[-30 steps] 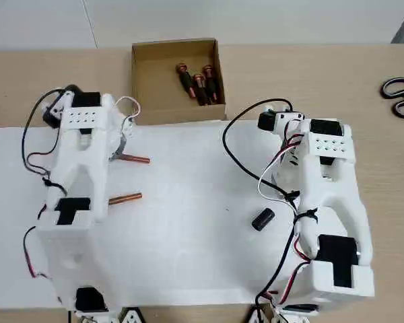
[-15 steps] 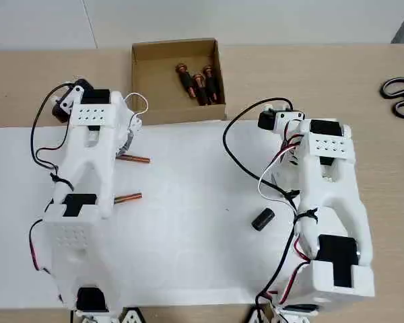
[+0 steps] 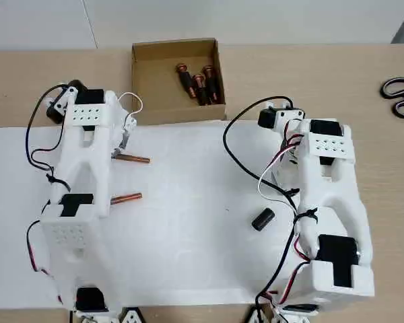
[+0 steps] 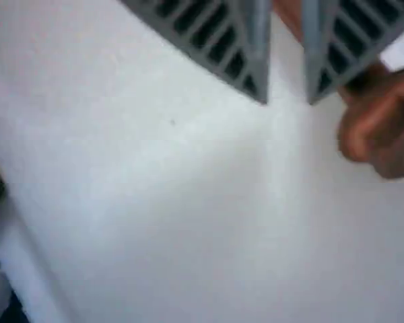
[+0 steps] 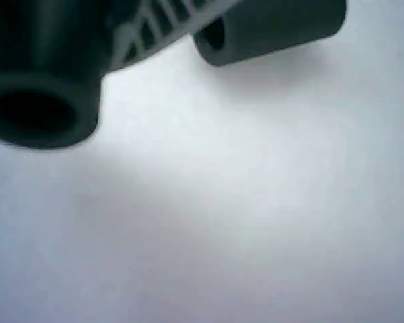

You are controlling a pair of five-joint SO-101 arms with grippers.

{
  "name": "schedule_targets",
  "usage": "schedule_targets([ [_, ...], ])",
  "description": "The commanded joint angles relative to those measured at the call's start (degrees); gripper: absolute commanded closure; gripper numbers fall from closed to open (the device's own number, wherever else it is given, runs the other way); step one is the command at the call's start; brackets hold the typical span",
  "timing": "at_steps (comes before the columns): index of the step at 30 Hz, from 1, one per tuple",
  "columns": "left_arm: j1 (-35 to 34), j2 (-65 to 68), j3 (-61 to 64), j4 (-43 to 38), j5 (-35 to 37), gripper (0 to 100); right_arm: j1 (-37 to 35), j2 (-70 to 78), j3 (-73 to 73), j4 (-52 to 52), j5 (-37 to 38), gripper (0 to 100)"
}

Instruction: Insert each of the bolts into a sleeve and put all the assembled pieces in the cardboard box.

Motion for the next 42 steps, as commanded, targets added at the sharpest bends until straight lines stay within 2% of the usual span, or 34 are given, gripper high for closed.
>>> schedule_targets([
  [1, 0.09, -1.14, -2.15, 1.05, 0.18, 90, -0.48, -2.59, -0.35, -1.36, -0.18, 98.9],
  [11, 0.00, -1.23, -2.95, 4.13, 0.18, 90, -0.48, -2.51, -0.35, -1.36, -0.18, 98.9],
  [23, 0.53, -1.23, -22.02, 17.49, 0.09, 90, -0.48, -2.51, -0.35, -1.36, -0.18, 98.9],
  [31, 0.70, -1.23, -15.60, 17.49, -1.49, 98, -0.57, -2.51, -0.35, -1.36, -0.18, 98.9],
  [37, 0.79, -1.67, -12.26, 17.49, -1.49, 99, -0.57, -2.51, -0.35, -1.36, -0.26, 98.9],
  [42, 1.58, -9.67, -8.31, 17.41, -1.49, 99, -0.57, -2.51, -0.35, -1.36, -0.26, 98.9],
])
